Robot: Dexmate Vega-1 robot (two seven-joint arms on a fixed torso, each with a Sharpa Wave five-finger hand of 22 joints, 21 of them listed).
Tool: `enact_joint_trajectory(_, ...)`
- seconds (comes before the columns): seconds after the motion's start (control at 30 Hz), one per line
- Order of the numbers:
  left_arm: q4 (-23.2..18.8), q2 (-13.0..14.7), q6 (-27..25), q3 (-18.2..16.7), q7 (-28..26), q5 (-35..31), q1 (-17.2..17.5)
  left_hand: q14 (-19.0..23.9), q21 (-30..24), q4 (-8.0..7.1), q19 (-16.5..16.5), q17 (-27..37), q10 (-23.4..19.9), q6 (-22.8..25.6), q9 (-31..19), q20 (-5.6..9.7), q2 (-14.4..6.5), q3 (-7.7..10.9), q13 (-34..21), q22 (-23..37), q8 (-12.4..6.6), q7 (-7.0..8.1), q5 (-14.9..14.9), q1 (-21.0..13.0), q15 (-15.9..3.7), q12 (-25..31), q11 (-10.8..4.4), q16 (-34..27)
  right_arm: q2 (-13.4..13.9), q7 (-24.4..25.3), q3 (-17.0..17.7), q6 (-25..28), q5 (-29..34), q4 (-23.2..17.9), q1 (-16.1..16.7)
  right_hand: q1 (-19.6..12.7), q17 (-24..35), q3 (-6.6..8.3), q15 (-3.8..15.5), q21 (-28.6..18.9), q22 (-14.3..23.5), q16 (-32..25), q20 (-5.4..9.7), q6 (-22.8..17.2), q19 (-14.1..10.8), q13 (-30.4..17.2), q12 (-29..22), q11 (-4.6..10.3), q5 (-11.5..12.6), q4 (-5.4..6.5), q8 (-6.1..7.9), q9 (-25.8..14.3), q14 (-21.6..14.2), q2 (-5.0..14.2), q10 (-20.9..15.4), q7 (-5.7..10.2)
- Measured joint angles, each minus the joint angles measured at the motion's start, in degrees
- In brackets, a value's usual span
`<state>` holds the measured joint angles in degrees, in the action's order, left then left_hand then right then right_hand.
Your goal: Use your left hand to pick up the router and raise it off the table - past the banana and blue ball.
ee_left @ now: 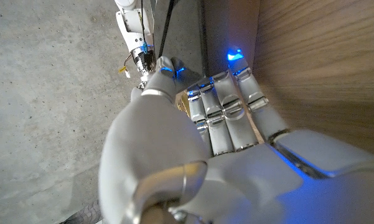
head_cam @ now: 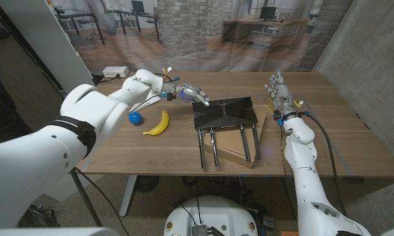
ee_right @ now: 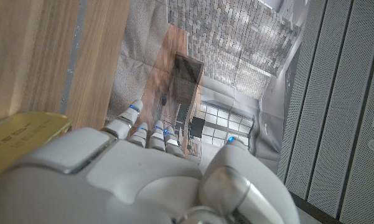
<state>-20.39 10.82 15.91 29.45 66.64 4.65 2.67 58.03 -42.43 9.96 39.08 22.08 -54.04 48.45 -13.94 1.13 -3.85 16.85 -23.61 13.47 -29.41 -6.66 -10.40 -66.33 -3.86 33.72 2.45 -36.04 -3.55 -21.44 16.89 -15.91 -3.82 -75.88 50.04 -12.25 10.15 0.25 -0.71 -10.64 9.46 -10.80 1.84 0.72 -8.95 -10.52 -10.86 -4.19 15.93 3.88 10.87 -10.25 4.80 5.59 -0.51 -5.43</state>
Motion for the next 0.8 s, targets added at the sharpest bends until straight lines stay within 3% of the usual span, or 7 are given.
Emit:
enact_joint_trajectory(0.17,-0.1,0.0,2.3,-3.6,1.4,-0.3,1.0,-0.1,-0.6,0.0,0.0,0.6,-0.1,0.3,0.0,0.0,0.1,0.0,-0.6,0.0,-0.3,-0.31,0.2,-0.1,-0.09,0.0,0.1,0.0,0.0,0.0,0.0,0.0,0.0,0.0,0.0,0.0,0.0,0.0,0.0,0.0,0.0,0.0,0.0,0.0,0.0,0.0,0.0,0.0,0.0,0.0,0.0,0.0,0.0,0.0,0.0,0.0)
enact_joint_trajectory(0.33,-0.2,0.0,4.1,-3.9,2.7,-1.3,1.1,-0.1,-1.0,0.0,0.0,0.8,-0.1,0.3,0.0,0.0,0.4,0.0,-1.4,0.0,-0.75,-0.33,0.1,-0.4,-0.1,0.1,0.1,0.0,0.0,0.0,0.0,0.0,0.0,0.0,0.0,0.0,0.0,-0.16,0.0,0.0,0.0,0.0,0.0,0.0,0.0,0.0,0.0,0.0,0.0,-0.16,0.0,0.0,0.0,0.0,0.0,0.0)
enact_joint_trajectory(0.37,-0.5,0.0,4.4,-6.6,3.0,-1.4,1.8,-0.1,-1.0,0.0,0.0,0.8,-0.1,0.4,0.0,0.0,0.4,0.0,-1.4,0.0,-0.75,-0.36,0.1,-0.4,-0.1,0.3,0.1,0.0,0.0,0.0,0.0,0.0,0.0,0.0,0.0,0.0,0.0,-0.16,0.0,0.0,0.0,0.0,0.0,0.0,0.0,0.0,0.0,0.0,0.0,-0.16,0.0,0.0,0.0,0.0,0.0,0.0)
enact_joint_trajectory(0.53,-1.0,-0.1,5.8,-8.6,4.3,-2.4,2.3,-0.1,-1.7,0.0,0.3,1.1,-0.4,0.4,0.0,0.3,0.4,0.0,-1.4,0.0,-1.18,-0.38,0.0,-0.4,-0.1,0.7,0.4,0.0,0.0,-0.2,-0.1,-0.1,0.0,-0.3,0.1,0.0,0.0,-0.16,0.0,0.0,0.0,0.0,0.0,0.0,0.0,0.0,0.0,0.0,0.0,-0.16,0.0,0.0,0.0,0.0,0.0,0.0)
enact_joint_trajectory(0.8,-4.8,0.3,6.6,-12.2,6.2,-3.5,4.2,-0.1,-2.5,0.0,0.2,1.5,-0.4,0.4,0.0,0.43,0.7,0.0,-1.8,0.3,-1.41,-0.38,0.0,-0.7,-0.08,0.7,0.4,0.0,0.0,-0.4,-0.3,-0.3,0.0,-0.6,0.1,0.0,0.0,-0.16,0.0,0.0,0.0,0.0,0.0,0.0,0.0,0.0,0.0,0.0,0.0,-0.16,0.0,0.0,0.0,0.0,0.0,0.0)
